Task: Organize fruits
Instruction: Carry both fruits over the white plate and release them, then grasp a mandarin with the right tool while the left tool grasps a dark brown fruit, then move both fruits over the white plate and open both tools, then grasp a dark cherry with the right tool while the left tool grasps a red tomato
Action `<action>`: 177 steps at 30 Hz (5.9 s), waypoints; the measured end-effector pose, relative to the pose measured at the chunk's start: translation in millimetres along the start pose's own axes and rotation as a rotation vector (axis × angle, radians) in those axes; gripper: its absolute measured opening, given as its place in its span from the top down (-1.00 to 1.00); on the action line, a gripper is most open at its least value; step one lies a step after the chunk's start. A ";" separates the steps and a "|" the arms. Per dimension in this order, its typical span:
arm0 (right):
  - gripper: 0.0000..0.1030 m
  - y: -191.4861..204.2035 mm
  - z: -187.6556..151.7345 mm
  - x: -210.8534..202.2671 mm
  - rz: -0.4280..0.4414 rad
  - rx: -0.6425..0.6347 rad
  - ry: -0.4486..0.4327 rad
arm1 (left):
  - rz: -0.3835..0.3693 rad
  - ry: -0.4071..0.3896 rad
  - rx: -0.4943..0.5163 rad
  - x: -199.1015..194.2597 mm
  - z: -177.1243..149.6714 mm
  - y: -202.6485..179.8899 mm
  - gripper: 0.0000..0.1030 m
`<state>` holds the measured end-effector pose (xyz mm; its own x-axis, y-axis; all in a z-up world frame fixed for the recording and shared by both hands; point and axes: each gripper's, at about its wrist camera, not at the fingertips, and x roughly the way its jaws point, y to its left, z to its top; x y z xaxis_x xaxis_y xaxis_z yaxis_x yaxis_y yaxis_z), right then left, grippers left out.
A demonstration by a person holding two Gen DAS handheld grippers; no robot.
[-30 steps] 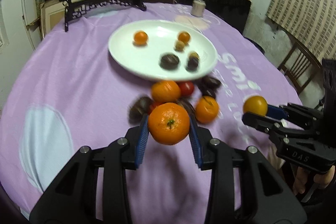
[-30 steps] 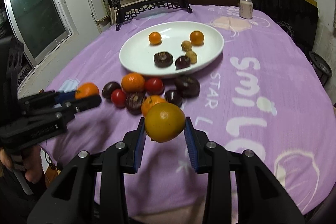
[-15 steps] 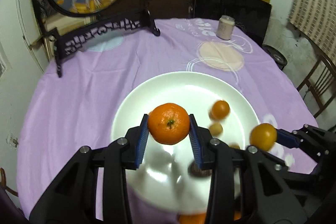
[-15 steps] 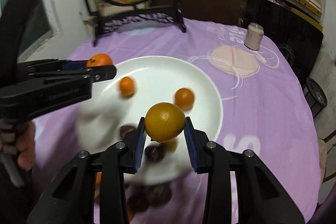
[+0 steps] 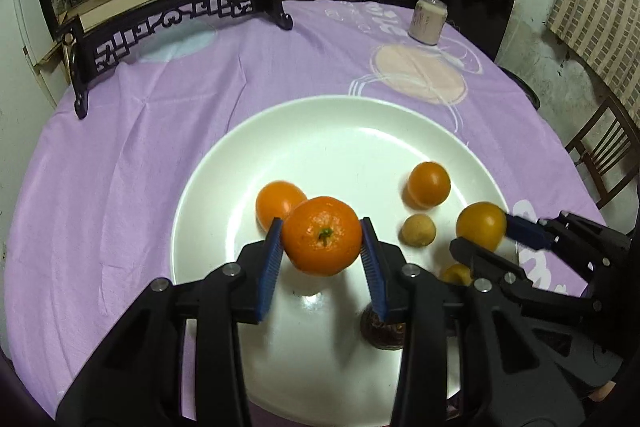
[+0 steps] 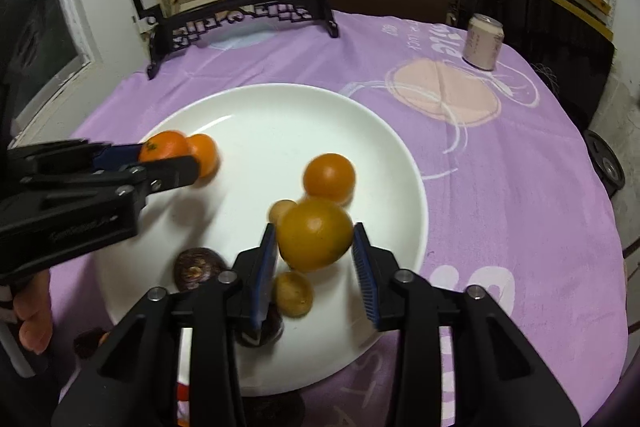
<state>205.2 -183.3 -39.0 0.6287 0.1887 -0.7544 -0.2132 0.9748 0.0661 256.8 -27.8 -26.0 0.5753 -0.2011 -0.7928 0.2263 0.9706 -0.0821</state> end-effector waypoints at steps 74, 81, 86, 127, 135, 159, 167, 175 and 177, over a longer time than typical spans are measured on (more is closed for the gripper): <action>0.21 28.3 -159.3 -104.5 0.181 0.078 0.048 | 0.032 -0.004 0.002 -65.4 -165.1 3.7 0.45; 0.21 36.3 -152.0 -103.6 0.180 0.052 0.038 | -0.015 -0.046 -0.002 -96.8 -173.0 -2.3 0.45; 0.21 42.2 -139.1 -106.7 0.170 0.024 0.010 | -0.047 -0.064 0.001 -112.8 -169.3 -4.8 0.45; -0.15 25.8 -7.1 -28.7 0.011 -0.003 -0.176 | 0.030 -0.128 -0.176 -64.4 -55.8 37.1 -0.18; -0.32 28.2 -90.0 -108.9 0.031 0.012 -0.177 | 0.014 -0.078 -0.109 -104.7 -153.1 27.4 -0.22; 0.14 43.1 -112.2 -46.9 0.103 0.018 0.045 | 0.004 -0.010 -0.039 -92.8 -184.7 8.4 -0.36; 0.63 40.3 -119.0 -55.4 0.124 0.015 0.055 | -0.004 0.031 -0.015 -78.2 -181.2 -1.1 -0.36; 0.58 34.5 -114.7 -49.8 0.164 0.035 0.074 | 0.005 0.041 0.030 -69.0 -177.0 -15.7 -0.37; 0.44 36.5 -110.7 -46.9 0.166 0.031 0.075 | 0.003 0.042 0.032 -68.4 -176.5 -15.5 -0.38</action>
<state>85.2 -169.8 -73.5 0.5290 0.3386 -0.7782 -0.2854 0.9345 0.2127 75.2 -5.8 -77.1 0.5427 -0.1919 -0.8177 0.2504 0.9662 -0.0606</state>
